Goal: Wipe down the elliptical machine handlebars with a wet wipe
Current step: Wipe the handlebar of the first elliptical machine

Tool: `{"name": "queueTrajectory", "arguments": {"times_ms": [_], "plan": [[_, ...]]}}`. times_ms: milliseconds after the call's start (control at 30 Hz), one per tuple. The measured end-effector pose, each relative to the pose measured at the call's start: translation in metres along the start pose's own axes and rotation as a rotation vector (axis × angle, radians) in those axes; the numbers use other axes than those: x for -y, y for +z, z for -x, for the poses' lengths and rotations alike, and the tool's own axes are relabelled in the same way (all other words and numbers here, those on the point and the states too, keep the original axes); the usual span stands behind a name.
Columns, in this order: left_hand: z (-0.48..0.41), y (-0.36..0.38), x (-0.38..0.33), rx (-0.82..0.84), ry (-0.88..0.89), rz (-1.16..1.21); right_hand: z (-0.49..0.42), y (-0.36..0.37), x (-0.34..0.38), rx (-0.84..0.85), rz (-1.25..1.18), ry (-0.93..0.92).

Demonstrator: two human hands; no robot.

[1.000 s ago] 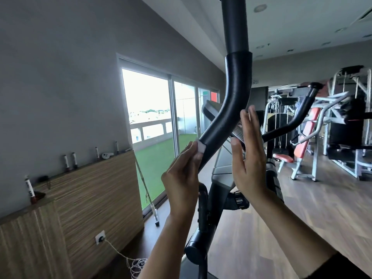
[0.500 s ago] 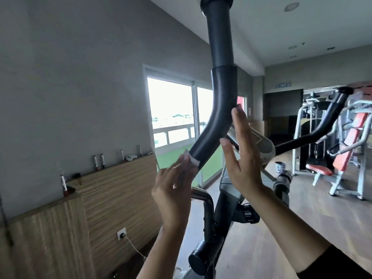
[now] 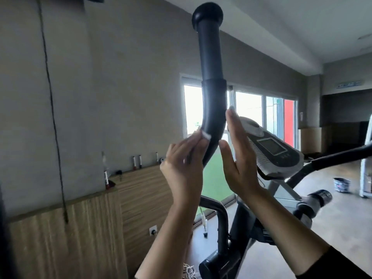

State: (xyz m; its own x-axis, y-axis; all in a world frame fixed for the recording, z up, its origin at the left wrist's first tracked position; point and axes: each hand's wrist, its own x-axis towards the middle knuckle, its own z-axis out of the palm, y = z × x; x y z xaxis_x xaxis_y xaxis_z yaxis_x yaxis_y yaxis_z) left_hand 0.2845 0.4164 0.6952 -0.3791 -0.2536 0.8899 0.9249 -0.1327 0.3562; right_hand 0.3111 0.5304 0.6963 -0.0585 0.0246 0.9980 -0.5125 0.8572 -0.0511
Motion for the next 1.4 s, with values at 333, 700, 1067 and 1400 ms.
{"name": "queueTrajectory", "arguments": {"times_ms": [333, 700, 1067, 1400], "plan": [[-0.018, 0.017, -0.029, -0.064, -0.047, 0.038, -0.011, 0.0, -0.004, 0.004, -0.087, -0.018], [-0.041, 0.028, -0.044, -0.094, 0.016, -0.036, -0.012, 0.002, -0.003, -0.02, -0.094, -0.02], [0.001, -0.018, 0.011, 0.169, -0.09, 0.069, 0.009, 0.003, 0.006, 0.007, -0.054, 0.03], [0.011, -0.047, 0.055, 0.291, -0.256, 0.105, 0.04, 0.029, 0.024, -0.076, 0.201, 0.132]]}}
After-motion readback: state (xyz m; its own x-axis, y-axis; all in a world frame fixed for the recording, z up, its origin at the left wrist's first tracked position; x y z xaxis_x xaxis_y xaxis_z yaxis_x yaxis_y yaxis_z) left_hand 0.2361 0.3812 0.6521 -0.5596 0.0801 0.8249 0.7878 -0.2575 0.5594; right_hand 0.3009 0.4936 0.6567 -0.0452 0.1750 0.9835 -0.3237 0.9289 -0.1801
